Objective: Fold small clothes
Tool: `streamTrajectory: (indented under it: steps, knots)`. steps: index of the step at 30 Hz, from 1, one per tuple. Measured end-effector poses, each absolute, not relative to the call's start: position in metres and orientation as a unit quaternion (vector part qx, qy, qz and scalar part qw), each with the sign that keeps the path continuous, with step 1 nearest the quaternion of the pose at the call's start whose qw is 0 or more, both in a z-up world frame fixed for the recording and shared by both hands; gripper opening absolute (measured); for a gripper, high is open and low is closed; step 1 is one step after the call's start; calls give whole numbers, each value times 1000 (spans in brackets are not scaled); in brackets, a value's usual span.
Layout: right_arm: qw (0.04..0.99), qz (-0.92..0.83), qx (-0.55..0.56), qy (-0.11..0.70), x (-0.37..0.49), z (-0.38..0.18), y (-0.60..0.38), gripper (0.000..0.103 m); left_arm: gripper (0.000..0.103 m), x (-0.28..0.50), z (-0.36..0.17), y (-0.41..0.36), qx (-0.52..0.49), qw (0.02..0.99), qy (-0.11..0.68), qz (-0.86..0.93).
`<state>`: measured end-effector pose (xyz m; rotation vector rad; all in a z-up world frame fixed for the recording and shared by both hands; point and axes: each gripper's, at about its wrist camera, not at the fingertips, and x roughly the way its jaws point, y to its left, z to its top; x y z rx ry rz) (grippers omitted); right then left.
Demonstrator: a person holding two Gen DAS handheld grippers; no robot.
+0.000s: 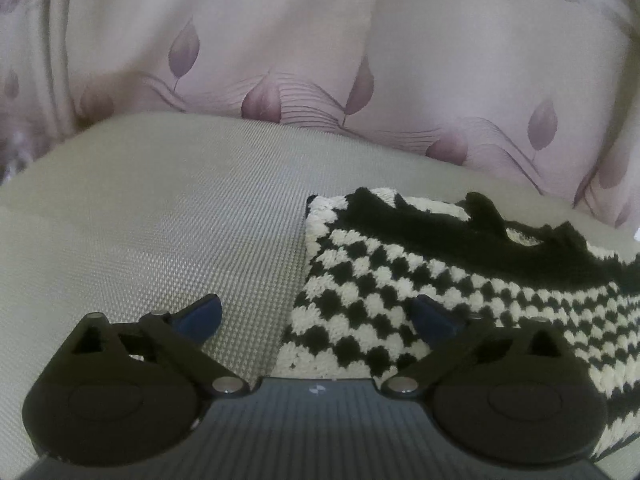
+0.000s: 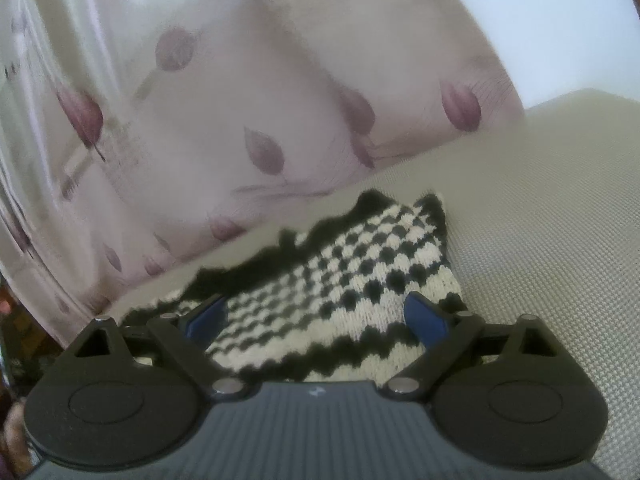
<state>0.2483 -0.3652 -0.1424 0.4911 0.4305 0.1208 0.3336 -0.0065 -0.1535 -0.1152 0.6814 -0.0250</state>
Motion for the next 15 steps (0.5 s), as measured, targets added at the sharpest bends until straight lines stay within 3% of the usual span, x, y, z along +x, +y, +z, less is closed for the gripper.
streamTrajectory:
  steps: [8,15]
  knots:
    - [957,4,44,288,260,-144,-307,96,103,332,-153,-8,-51,943,329,-7]
    - [954,19,-19,297,240,-149,-305,96,103,331,-154,-8,-51,943,327,-8]
